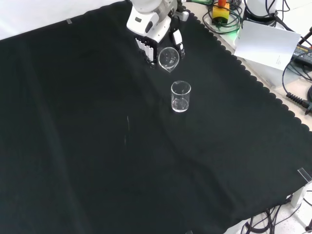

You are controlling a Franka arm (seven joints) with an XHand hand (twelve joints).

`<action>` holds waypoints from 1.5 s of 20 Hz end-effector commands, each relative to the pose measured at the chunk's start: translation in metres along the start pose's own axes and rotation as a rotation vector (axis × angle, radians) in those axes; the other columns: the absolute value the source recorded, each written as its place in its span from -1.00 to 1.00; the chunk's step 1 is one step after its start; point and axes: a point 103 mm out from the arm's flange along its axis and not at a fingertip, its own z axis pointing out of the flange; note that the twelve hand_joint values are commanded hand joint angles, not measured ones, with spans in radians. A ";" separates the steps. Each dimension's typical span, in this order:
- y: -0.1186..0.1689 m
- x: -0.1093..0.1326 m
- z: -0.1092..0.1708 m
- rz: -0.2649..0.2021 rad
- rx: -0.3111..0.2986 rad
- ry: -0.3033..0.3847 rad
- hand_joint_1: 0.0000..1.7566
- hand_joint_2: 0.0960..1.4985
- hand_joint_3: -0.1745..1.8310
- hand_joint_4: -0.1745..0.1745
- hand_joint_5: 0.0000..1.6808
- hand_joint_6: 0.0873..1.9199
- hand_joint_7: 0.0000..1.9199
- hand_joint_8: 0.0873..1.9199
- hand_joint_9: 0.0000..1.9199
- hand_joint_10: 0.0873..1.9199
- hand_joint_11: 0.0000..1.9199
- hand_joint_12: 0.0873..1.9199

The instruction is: Place the beaker back on the table.

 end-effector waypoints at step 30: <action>0.135 -0.081 0.055 -0.249 -0.333 0.460 0.49 -0.07 -0.33 -1.00 0.46 -0.36 0.33 -0.40 0.71 -0.91 0.40 -0.39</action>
